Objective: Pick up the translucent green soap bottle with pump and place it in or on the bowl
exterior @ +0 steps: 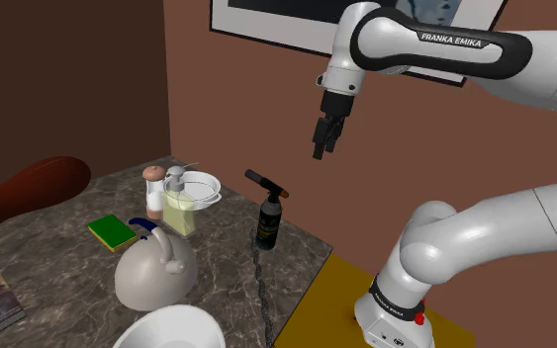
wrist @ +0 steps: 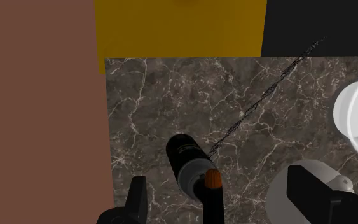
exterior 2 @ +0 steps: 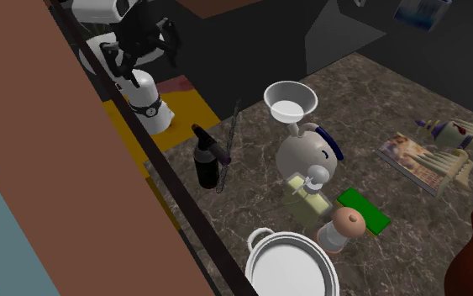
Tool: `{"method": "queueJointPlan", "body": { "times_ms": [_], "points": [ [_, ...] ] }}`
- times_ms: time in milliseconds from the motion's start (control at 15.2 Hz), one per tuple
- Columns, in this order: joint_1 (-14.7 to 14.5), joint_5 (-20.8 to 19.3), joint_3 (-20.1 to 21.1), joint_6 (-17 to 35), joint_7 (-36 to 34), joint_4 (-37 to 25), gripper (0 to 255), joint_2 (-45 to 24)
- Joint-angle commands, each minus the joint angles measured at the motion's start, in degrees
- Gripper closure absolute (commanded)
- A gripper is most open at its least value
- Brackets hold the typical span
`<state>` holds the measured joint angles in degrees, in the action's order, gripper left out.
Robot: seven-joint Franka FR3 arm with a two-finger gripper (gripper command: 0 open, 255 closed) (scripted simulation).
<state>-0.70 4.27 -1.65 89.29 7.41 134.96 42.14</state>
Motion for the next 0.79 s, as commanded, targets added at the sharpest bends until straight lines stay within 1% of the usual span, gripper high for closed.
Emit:
{"method": "queueJointPlan", "body": {
  "times_ms": [0, 330, 726],
  "points": [
    [0.0, 0.0, 0.0, 0.0, 0.0, 0.0, 0, 0.0],
    [-1.28, 1.81, 2.55, 6.38, -2.32, -3.11, 0, -9.95],
    [-2.52, 2.97, 5.24, 12.36, -5.03, -9.31, 0, -22.64]
  ]
}}
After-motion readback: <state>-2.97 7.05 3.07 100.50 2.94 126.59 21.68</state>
